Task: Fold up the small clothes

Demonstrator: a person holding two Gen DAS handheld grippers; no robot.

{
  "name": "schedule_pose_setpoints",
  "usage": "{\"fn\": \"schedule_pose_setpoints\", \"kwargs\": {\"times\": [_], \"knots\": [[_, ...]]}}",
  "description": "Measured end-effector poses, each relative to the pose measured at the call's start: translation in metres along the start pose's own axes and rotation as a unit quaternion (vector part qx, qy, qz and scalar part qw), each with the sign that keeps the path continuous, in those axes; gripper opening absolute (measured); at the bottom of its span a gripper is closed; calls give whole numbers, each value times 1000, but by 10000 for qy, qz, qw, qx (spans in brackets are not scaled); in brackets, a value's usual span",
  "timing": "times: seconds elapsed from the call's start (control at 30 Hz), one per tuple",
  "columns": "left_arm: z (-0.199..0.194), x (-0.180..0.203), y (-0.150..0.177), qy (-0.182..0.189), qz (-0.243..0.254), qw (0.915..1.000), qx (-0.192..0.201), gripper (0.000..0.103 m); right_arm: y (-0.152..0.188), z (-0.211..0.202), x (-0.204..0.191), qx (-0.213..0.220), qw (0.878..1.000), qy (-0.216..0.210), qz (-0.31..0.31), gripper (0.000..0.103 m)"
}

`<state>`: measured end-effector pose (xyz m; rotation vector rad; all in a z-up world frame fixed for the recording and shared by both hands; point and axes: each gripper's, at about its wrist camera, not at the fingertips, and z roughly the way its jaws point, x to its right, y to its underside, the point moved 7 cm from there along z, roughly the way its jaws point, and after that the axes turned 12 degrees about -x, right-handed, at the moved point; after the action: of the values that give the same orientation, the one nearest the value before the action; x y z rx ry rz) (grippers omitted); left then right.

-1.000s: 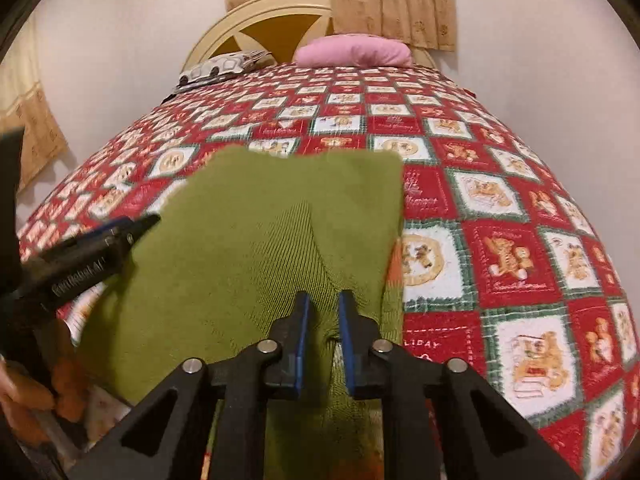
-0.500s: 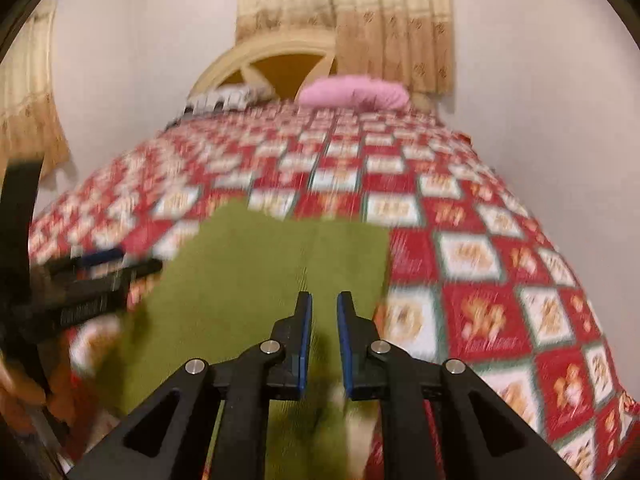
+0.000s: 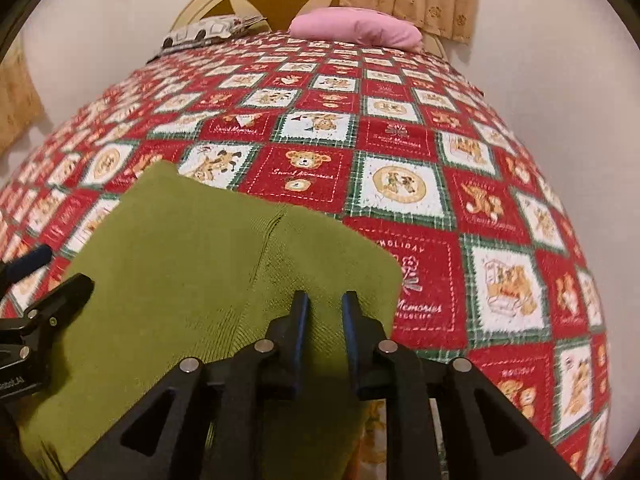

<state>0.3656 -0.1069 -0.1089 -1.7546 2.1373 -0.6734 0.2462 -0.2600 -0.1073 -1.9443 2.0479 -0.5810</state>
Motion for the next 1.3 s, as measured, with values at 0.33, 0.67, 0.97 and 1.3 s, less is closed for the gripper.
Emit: {"fn": "schedule_pose_setpoints", "kwargs": {"times": [0.33,0.67,0.97,1.3], "knots": [[-18,-12,16,374,-275,9988,-183,103,70,-72,49,886,9799,-717,1640,40],[-56,-37,67,540,-345,9978,-184,103,148,-103,2,833,9859,-1142,900,40],[-48,-30,110,258,-89,9986,-445,102,178,-77,11,285,9852,-1283,1105,48],[-36,-12,20,1647,-227,9855,-331,97,108,-77,43,637,9532,-2393,1733,64]]}}
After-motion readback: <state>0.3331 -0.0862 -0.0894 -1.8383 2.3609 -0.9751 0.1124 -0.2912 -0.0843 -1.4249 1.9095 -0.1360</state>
